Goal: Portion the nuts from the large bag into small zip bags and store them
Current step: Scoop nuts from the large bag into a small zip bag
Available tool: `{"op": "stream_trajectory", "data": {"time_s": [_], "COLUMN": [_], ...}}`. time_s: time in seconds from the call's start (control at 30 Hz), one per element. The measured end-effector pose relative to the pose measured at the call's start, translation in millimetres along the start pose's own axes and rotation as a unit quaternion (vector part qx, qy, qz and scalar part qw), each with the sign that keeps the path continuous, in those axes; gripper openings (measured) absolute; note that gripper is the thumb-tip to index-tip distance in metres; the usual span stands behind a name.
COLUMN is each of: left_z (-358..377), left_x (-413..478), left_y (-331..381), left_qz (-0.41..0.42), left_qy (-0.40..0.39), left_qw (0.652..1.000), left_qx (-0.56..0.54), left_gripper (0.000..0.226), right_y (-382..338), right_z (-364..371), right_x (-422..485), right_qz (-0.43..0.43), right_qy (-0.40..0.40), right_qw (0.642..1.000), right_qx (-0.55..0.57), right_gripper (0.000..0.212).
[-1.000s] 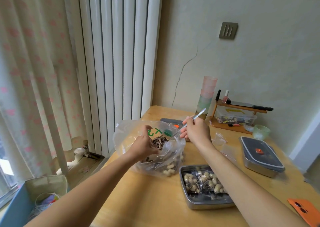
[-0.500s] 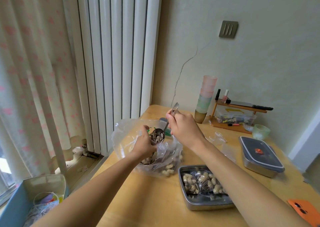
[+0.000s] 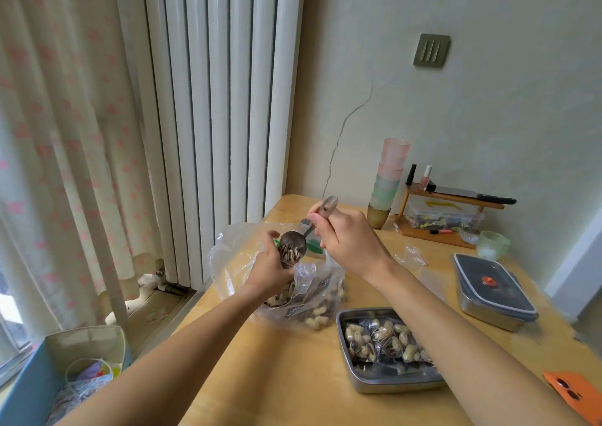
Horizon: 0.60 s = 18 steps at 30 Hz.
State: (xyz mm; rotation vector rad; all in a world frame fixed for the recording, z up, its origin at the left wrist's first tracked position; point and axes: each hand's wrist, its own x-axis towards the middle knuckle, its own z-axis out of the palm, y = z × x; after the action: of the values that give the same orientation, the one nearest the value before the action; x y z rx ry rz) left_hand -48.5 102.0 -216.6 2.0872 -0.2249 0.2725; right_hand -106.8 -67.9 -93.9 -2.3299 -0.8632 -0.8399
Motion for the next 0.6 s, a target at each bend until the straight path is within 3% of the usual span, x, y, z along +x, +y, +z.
{"op": "stream_trajectory", "data": {"time_s": [0.23, 0.6], "left_z": [-1.7, -2.1], "left_x": [-3.7, -2.4], "left_y": [0.9, -9.0], "left_qz": [0.011, 0.001], "left_qy": [-0.009, -0.039], "left_qw": [1.0, 0.999], "left_qx": [-0.008, 0.013], "left_gripper": [0.066, 0.073], "right_y": [-0.6, 0.4], "right_z": [5.6, 8.8], "right_x": [-2.7, -4.0], "right_qz": [-0.019, 0.019], "right_qy": [0.01, -0.017], "right_qw": [1.0, 1.0], "right_qx": [-0.007, 0.015], "right_gripper": [0.025, 0.022]}}
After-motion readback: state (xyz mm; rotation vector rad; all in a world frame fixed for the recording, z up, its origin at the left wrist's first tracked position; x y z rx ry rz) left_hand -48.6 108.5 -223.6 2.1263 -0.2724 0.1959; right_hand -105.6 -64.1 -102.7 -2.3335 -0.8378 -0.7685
